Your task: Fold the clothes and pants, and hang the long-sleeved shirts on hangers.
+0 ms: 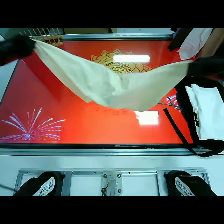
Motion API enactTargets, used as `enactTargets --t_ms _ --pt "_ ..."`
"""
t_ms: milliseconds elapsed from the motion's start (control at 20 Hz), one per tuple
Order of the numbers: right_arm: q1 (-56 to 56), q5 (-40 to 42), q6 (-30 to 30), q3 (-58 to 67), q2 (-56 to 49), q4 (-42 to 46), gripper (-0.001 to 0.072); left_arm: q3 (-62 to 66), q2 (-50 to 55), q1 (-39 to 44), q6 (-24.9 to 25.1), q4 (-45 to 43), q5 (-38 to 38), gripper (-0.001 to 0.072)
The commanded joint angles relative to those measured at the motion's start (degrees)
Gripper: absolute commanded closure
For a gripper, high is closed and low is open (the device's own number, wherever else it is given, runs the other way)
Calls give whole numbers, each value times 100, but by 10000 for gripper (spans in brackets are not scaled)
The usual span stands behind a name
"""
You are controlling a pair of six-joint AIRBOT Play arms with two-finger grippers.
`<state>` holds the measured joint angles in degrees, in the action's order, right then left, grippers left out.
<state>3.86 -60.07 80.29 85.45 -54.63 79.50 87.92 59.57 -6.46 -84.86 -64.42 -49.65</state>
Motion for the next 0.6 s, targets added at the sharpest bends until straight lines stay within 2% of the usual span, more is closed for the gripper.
enactTargets --t_ms 0,200,300,450,550 --pt "144 170 2 739 767 177 701 164 -1110 -109 114 -219 -518 700" --pt "144 402 308 739 1097 179 702 120 -1661 -114 107 -660 -1060 700" --pt "142 518 557 739 975 177 702 -328 -1843 -114 59 -975 -1054 700" --pt "140 772 850 739 341 166 702 -1587 -1843 -114 -223 -1093 -960 700" --pt "133 1198 1071 739 -348 74 702 -2341 -1545 -109 -275 -1056 -592 700"
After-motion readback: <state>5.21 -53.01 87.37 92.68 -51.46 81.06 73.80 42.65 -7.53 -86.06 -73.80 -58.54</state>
